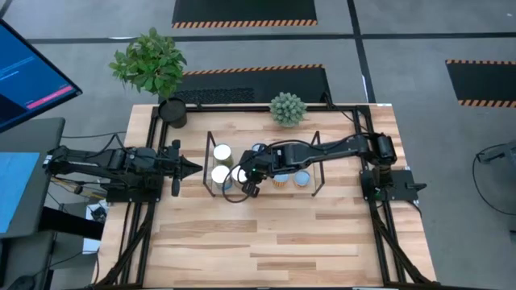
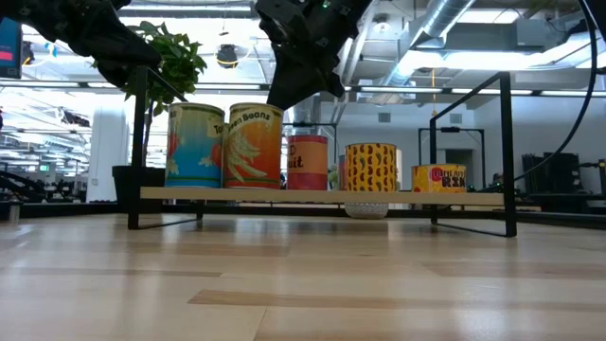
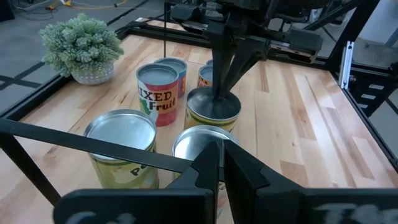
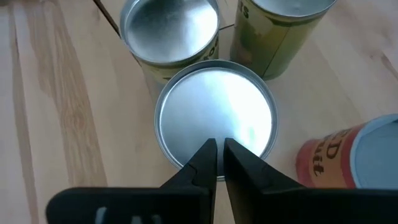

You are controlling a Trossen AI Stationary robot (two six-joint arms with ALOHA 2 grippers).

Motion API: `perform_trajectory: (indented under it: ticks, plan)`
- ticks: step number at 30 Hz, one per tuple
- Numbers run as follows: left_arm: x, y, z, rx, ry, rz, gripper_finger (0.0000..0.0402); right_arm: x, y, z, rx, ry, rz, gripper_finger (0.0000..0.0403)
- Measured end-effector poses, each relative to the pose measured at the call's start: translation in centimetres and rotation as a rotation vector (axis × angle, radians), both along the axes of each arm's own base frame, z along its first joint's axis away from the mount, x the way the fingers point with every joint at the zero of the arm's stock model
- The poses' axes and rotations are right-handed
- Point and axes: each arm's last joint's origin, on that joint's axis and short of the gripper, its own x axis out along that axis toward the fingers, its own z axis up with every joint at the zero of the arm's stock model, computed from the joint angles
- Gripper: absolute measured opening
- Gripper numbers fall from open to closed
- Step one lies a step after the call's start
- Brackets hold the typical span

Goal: Pick and place cans onto a shelf
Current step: Adjust the canned fruits and vegetables on the shelf

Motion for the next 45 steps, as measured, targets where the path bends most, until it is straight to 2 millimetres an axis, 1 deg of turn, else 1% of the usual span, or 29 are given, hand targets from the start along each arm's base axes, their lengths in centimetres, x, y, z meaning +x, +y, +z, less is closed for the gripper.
perform_trajectory:
  ticks: [14, 18, 23, 31, 35, 37, 40, 45]
  plan:
    - [0.0, 0.1, 0.0, 0.027, 0.0, 0.027, 0.0008, -0.2, 0.2, 0.1, -0.004, 0.011, 0.003, 0.0054]
    - [0.0, 0.1, 0.0, 0.029, 0.0, 0.026, 0.0008, -0.4, 0.6, 0.2, -0.043, 0.022, -0.013, 0.0054]
    - [0.0, 0.1, 0.0, 0.038, 0.001, 0.027, 0.0008, -0.3, 0.8, 1.3, -0.09, 0.012, 0.011, 0.0054]
    - [0.0, 0.1, 0.0, 0.039, 0.001, 0.033, 0.0008, -0.1, 1.1, 1.5, -0.177, -0.009, 0.033, 0.0054]
    - [0.0, 0.1, 0.0, 0.035, 0.001, 0.035, 0.0008, -0.1, 1.8, 2.2, -0.3, -0.032, -0.04, 0.0054]
    - [0.0, 0.1, 0.0, 0.031, 0.0, 0.036, 0.0008, -0.1, 2.0, 2.3, -0.315, -0.041, -0.051, 0.0054]
    - [0.0, 0.1, 0.0, 0.031, 0.0, 0.036, 0.0008, -0.1, 1.5, 2.2, -0.277, -0.038, -0.057, 0.0054]
    - [0.0, 0.1, 0.0, 0.031, 0.0, 0.036, 0.0008, -0.1, 0.3, 2.2, -0.246, -0.036, -0.138, 0.0054]
